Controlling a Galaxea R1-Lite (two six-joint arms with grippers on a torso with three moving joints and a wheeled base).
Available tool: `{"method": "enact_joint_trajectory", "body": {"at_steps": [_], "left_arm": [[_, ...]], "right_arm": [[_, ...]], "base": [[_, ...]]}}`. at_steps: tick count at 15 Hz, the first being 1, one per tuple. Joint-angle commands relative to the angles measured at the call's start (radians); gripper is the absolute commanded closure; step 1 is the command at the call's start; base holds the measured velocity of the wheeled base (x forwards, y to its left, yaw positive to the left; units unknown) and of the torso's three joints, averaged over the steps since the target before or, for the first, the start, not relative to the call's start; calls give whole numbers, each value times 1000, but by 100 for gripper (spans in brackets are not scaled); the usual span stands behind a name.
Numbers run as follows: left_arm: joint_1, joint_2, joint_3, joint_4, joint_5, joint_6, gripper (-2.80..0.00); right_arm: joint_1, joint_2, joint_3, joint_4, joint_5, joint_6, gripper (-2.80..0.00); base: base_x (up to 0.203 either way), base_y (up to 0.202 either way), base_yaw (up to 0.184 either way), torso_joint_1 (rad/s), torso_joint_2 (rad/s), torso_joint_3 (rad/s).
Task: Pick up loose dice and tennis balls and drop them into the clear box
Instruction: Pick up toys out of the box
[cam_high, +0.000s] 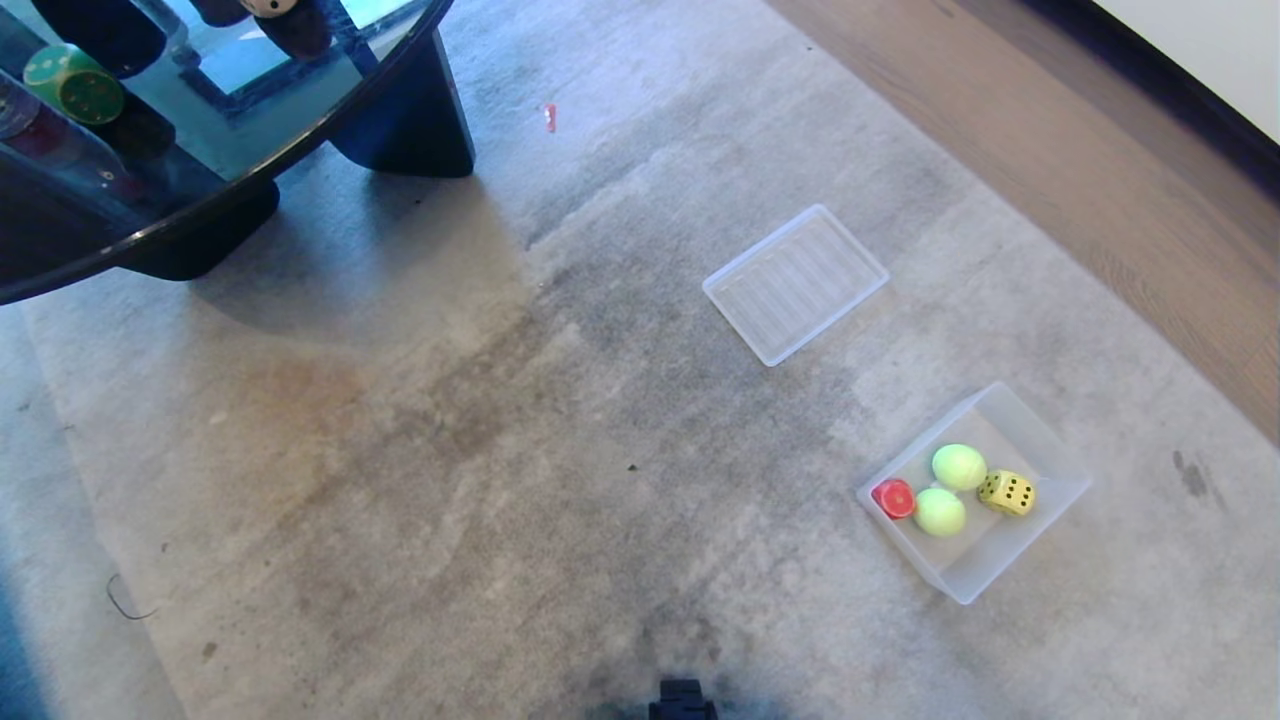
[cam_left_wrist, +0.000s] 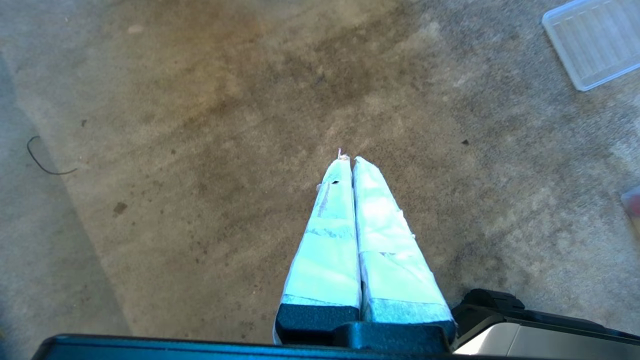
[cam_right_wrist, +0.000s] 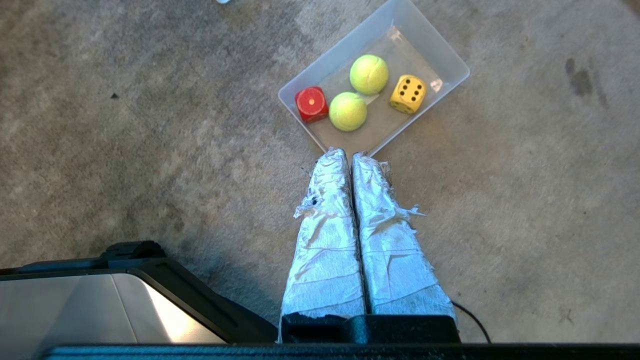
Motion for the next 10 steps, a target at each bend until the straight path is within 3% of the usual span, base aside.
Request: {"method": "enact_joint_trajectory", "body": {"at_steps": [1, 10], "left_arm": [[0, 0, 0, -2, 1, 0, 0], [0, 0, 0, 0, 1, -2, 0]], "right_arm": [[0, 0, 0, 1, 0, 0, 0], [-1, 0, 0, 1, 0, 0, 0]], "base": [[0, 0, 0, 3, -2, 207], [0, 0, 0, 3, 2, 201]]}}
